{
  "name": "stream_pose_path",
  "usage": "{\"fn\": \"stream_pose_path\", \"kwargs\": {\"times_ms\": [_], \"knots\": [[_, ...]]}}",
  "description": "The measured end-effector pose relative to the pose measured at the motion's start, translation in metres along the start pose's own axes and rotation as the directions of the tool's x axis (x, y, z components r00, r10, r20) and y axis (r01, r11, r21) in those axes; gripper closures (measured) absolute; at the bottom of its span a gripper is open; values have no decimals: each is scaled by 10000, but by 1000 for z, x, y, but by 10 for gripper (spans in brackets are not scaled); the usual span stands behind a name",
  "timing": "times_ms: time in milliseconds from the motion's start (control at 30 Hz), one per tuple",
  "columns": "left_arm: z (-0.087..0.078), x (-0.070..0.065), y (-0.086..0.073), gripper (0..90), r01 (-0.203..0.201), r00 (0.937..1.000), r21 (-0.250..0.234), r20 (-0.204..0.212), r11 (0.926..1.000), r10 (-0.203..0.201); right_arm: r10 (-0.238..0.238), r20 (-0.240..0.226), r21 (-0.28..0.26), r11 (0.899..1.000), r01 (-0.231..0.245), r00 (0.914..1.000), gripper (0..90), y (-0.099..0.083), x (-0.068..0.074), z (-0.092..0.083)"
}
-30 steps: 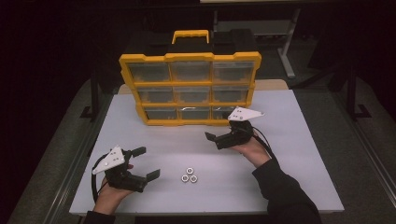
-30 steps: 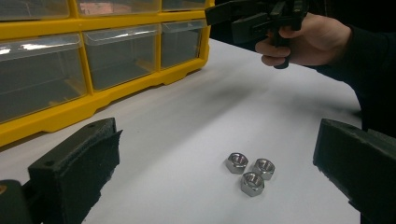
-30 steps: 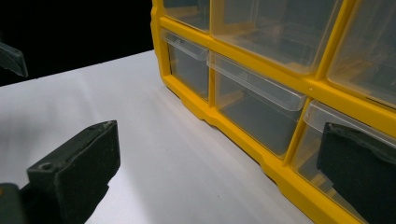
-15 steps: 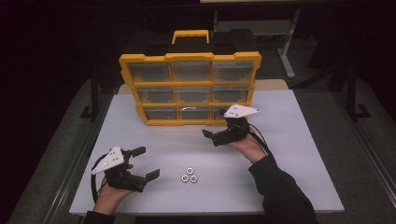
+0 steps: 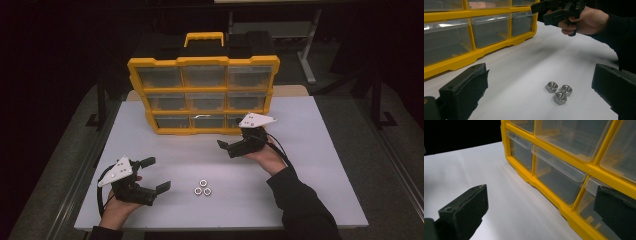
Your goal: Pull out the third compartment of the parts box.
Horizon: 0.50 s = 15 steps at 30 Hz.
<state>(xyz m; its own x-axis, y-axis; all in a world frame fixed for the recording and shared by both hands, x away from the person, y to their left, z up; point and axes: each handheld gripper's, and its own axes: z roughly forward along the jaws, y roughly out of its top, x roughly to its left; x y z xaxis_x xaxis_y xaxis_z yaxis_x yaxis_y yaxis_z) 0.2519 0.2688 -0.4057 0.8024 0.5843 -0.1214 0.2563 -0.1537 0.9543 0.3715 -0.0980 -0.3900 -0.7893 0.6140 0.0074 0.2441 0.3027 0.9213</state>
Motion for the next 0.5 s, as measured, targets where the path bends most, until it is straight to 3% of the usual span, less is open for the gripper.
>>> {"fn": "stream_pose_path", "kwargs": {"times_ms": [167,500], "knots": [[0,0,0,0,37,10000,-20,-7,10000,-37,-459,181,91,9989,457,9988,0,0,3,0],[0,-1,-1,0,123,9999,-1,-3,9999,-123,-954,416,346,9950,940,9946,0,0,9,2]]}}
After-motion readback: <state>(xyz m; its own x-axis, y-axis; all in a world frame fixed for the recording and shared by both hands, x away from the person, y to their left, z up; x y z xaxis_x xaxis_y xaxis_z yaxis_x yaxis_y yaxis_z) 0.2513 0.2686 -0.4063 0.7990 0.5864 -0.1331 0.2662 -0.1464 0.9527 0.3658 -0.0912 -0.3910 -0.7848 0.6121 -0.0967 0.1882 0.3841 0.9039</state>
